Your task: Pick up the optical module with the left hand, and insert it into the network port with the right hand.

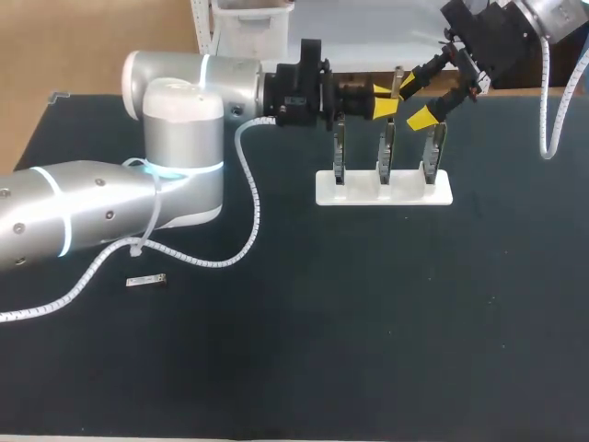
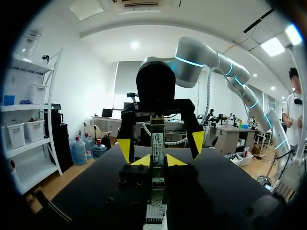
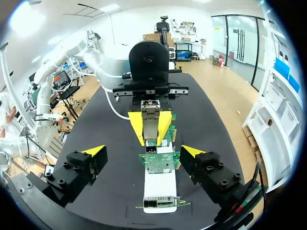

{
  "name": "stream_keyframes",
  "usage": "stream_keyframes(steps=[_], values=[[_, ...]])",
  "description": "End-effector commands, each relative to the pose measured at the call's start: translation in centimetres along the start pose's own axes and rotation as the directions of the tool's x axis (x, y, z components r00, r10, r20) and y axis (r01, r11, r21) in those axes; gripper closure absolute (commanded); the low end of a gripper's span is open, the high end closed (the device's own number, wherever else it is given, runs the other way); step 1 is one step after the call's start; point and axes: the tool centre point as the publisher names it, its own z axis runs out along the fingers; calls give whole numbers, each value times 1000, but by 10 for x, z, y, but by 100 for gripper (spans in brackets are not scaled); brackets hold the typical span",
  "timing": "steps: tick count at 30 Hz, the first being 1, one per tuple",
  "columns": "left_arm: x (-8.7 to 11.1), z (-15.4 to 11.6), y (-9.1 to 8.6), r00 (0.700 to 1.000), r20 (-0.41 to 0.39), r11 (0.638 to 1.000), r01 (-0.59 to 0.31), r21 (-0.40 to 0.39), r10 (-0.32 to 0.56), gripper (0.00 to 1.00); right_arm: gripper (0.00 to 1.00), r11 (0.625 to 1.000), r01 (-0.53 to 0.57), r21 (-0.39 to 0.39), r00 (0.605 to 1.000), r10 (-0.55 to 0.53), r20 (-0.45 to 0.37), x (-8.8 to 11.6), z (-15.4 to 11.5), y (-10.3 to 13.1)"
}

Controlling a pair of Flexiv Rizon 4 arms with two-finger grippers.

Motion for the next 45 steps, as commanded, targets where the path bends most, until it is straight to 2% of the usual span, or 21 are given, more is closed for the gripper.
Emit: stream_keyframes(steps=[1,45], values=[[1,-1,-2,1000,-1,1000,4,-3,-4,100,0,1000,0,5,1000,0,0,0,0,2],[4,-1,-6,1000,-5,1000,21,-14,-21,100,0,1000,3,9,1000,-3,9,-1,-2,1]])
